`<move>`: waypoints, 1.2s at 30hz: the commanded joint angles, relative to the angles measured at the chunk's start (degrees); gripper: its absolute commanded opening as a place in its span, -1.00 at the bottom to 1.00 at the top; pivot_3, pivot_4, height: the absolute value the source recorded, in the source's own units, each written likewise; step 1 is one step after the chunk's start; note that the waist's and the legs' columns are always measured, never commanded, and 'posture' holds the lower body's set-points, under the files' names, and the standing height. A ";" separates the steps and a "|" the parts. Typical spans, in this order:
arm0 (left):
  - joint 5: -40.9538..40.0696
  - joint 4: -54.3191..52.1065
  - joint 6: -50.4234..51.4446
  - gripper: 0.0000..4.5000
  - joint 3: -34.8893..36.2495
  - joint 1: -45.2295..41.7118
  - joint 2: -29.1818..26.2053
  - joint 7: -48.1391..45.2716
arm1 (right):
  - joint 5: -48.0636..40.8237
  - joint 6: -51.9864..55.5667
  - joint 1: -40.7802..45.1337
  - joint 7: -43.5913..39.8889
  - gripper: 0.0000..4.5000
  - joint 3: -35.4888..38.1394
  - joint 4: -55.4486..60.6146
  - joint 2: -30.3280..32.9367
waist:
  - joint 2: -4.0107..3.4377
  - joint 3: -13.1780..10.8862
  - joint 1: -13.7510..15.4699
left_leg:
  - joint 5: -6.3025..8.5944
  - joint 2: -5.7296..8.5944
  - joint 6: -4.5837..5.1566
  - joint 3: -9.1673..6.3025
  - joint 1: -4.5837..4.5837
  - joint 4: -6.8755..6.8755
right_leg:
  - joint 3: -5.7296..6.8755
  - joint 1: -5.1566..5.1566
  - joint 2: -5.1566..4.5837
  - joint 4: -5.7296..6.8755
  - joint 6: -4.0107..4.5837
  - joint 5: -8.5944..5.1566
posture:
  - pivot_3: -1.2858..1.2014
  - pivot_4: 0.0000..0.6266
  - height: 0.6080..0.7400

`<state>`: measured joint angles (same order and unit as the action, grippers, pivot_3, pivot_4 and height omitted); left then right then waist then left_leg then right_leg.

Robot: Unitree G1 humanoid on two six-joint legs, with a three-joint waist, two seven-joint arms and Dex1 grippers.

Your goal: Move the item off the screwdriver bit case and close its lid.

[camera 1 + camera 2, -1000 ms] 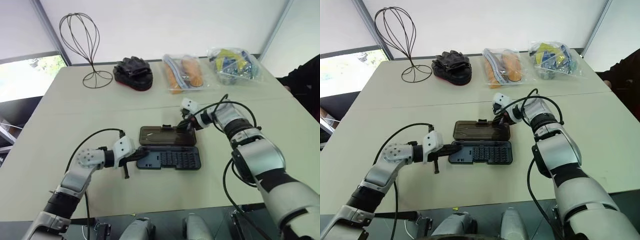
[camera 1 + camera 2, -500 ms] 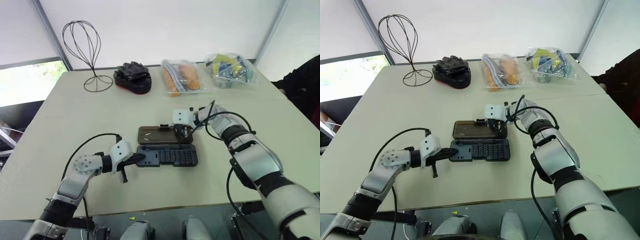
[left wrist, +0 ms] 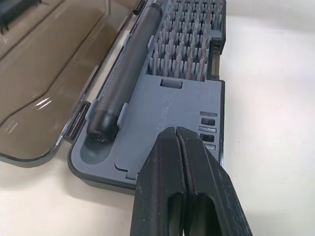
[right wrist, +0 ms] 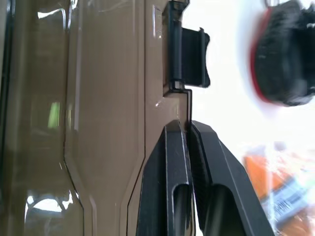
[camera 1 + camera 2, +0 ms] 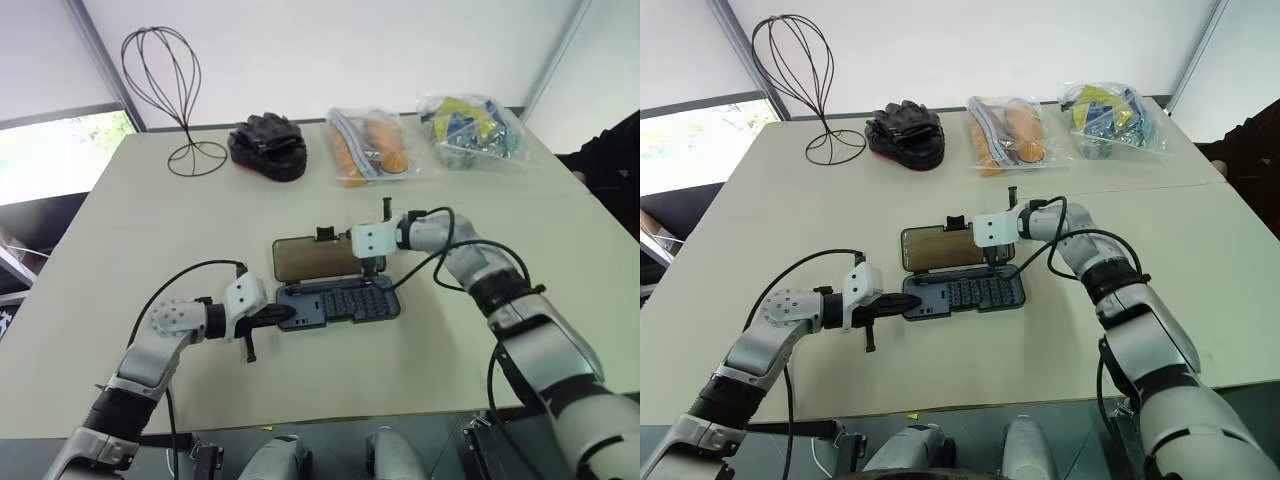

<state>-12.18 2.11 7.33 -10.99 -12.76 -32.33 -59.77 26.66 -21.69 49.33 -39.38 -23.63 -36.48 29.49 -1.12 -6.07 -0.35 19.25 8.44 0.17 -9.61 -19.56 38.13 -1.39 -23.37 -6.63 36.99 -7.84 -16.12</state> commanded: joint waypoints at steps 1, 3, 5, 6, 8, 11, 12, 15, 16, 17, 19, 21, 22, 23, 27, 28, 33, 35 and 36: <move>1.13 1.71 3.05 -1.00 -1.14 2.07 -0.70 0.05 | 1.64 5.63 -3.67 3.69 -0.98 3.64 11.62 1.88 | 0.04 -0.04 0.10 | 0.00 0.00 0.00 0.00 -0.01 0.00 | 0.00 0.00 -0.01 0.00 0.00 0.00 | 0.03 -0.52 1.00; -0.10 0.51 4.68 -1.00 -0.58 2.36 -0.68 0.11 | 2.69 7.64 -5.98 4.83 -0.98 3.86 16.15 2.06 | 0.05 -0.08 0.02 | 0.00 -0.01 0.00 0.01 -0.05 -0.02 | -0.01 -0.02 -0.03 -0.01 0.00 0.00 | 0.03 -0.52 1.00; -2.84 -2.11 8.42 -1.00 0.72 2.60 -0.25 0.62 | 4.14 8.72 -7.74 6.48 -0.98 3.98 19.32 2.27 | 0.10 -0.19 -0.05 | 0.00 -0.02 0.00 0.02 -0.05 -0.04 | -0.01 -0.02 -0.04 -0.01 -0.01 -0.01 | 0.03 -0.52 1.00; -4.65 -3.86 10.88 -1.00 1.54 2.72 0.04 1.07 | 4.61 9.14 -8.45 7.15 -0.98 4.05 20.42 2.38 | 0.14 -0.29 -0.09 | 0.00 -0.03 0.00 0.02 -0.05 -0.04 | -0.01 -0.03 -0.04 -0.02 -0.01 -0.01 | 0.03 -0.52 1.00; -10.51 -9.05 17.96 -1.00 4.23 2.91 0.84 2.65 | 5.32 9.60 -9.56 8.14 -0.98 4.12 22.01 2.68 | 0.25 -0.55 -0.15 | 0.00 -0.03 0.00 0.03 -0.07 -0.04 | -0.01 -0.04 -0.04 -0.01 -0.01 -0.01 | 0.03 -0.52 1.00; -21.25 -16.12 29.30 -1.00 10.04 2.17 2.46 6.50 | 5.67 9.92 -10.42 9.09 -0.98 4.14 22.77 3.03 | 0.59 -0.98 -0.21 | -0.01 -0.05 -0.01 0.02 -0.44 0.02 | -0.02 -0.36 -0.03 0.03 -0.02 -0.01 | 0.03 -0.52 1.00; -25.29 -17.54 32.61 -1.00 12.63 1.34 3.31 8.38 | 5.94 9.74 -10.56 9.52 -0.98 4.04 22.72 3.25 | 0.77 -1.09 -0.30 | -0.04 -0.06 -0.04 0.01 -0.75 0.10 | -0.01 -0.66 -0.02 0.08 -0.02 -0.01 | 0.03 -0.52 1.00; -34.39 -17.62 36.60 -1.00 21.89 -4.45 7.55 17.23 | 6.29 9.08 -10.90 10.55 -0.98 3.81 22.65 3.84 | 0.96 -1.24 -0.36 | -0.09 -0.08 -0.12 0.02 -1.07 0.15 | 0.03 -1.04 -0.03 0.18 -0.02 0.00 | 0.03 -0.52 1.00; -34.70 -16.64 35.69 -1.00 24.01 -6.43 8.95 20.14 | 6.02 9.13 -11.04 10.62 -0.98 3.83 22.66 3.80 | 1.05 -1.29 -0.35 | -0.11 -0.09 -0.16 0.02 -1.08 0.16 | 0.06 -1.04 -0.02 0.17 -0.02 0.00 | 0.03 -0.52 1.00; -34.68 -15.50 34.74 -1.00 25.56 -8.12 9.98 22.17 | 6.14 8.89 -11.07 11.05 -0.98 3.73 22.67 3.77 | 1.12 -1.34 -0.38 | -0.13 -0.10 -0.19 0.04 -1.07 0.16 | 0.09 -1.02 -0.02 0.14 -0.02 0.00 | 0.03 -0.52 1.00; -31.87 -11.71 31.83 -1.00 26.74 -11.42 10.98 25.06 | 6.37 7.80 -11.05 11.74 -0.98 3.34 22.52 3.74 | 1.14 -1.34 -0.45 | -0.14 -0.12 -0.21 0.09 -1.05 0.16 | 0.09 -1.00 -0.02 0.10 -0.02 0.00 | 0.03 -0.52 1.00; -23.76 -3.30 25.06 -1.00 25.07 -15.37 10.30 28.08 | 6.55 6.47 -10.89 12.45 -0.98 3.05 22.46 3.63 | 1.16 -1.35 -0.43 | -0.14 -0.12 -0.21 0.16 -1.00 0.12 | 0.08 -0.99 -0.03 0.10 -0.02 0.00 | 0.03 -0.52 1.00; -19.59 1.05 21.79 -1.00 23.38 -16.97 9.55 28.94 | 6.47 6.28 -10.89 12.75 -0.98 3.14 22.62 3.47 | 1.17 -1.36 -0.45 | -0.15 -0.12 -0.22 0.16 -0.99 0.11 | 0.09 -0.99 -0.01 0.09 -0.02 0.00 | 0.03 -0.52 1.00; -15.96 4.76 18.97 -1.00 21.51 -18.11 8.67 28.91 | 6.43 6.25 -10.85 13.02 -0.98 3.18 22.85 3.19 | 1.19 -1.37 -0.47 | -0.16 -0.12 -0.24 0.16 -0.99 0.10 | 0.10 -0.99 0.00 0.08 -0.02 0.00 | 0.03 -0.52 1.00; -7.77 20.07 9.88 -1.00 16.57 -23.64 8.04 25.83 | 6.57 6.01 -10.88 13.32 -0.98 3.03 23.91 2.69 | 1.24 -1.40 -0.58 | -0.16 -0.13 -0.24 0.18 -1.02 0.07 | 0.12 -1.05 0.06 0.08 -0.02 0.00 | 0.03 -0.52 1.00; -6.51 24.82 7.87 -1.00 15.13 -25.36 8.51 23.31 | 6.52 6.10 -11.11 13.30 -0.98 3.10 24.30 2.68 | 1.25 -1.41 -0.54 | -0.16 -0.13 -0.25 0.17 -1.04 0.08 | 0.13 -1.06 0.10 0.09 -0.02 0.00 | 0.03 -0.52 1.00; -6.03 38.66 4.67 -1.00 11.34 -30.12 10.00 5.84 | 6.72 6.36 -11.53 13.17 -0.98 2.90 25.16 2.28 | 1.25 -1.41 -0.69 | -0.16 -0.11 -0.24 0.16 -1.10 0.10 | 0.20 -1.10 0.09 0.09 -0.03 0.00 | 0.03 -0.52 1.00; -7.05 41.64 6.66 -1.00 10.94 -31.24 9.93 -1.09 | 6.65 6.62 -11.64 12.76 -0.98 2.84 25.60 2.06 | 1.25 -1.41 -1.06 | -0.16 -0.12 -0.24 0.16 -1.14 0.09 | 0.20 -1.18 0.09 0.13 -0.03 0.00 | 0.03 -0.52 1.00; -7.33 42.83 7.64 -1.00 10.79 -31.77 9.86 -4.10 | 6.48 6.88 -11.74 12.35 -0.98 2.82 25.91 1.97 | 1.25 -1.41 -1.21 | -0.16 -0.13 -0.24 0.16 -1.22 0.09 | 0.20 -1.27 0.11 0.14 -0.03 0.00 | 0.03 -0.52 1.00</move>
<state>-18.18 44.37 14.10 -0.04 -42.59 -21.95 -57.78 33.47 -15.37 37.57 -27.00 -21.50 -12.36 32.03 0.13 -7.48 -1.55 19.08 8.31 -0.07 -9.46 -20.87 38.23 -1.19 -24.73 -6.52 37.19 -7.87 -16.12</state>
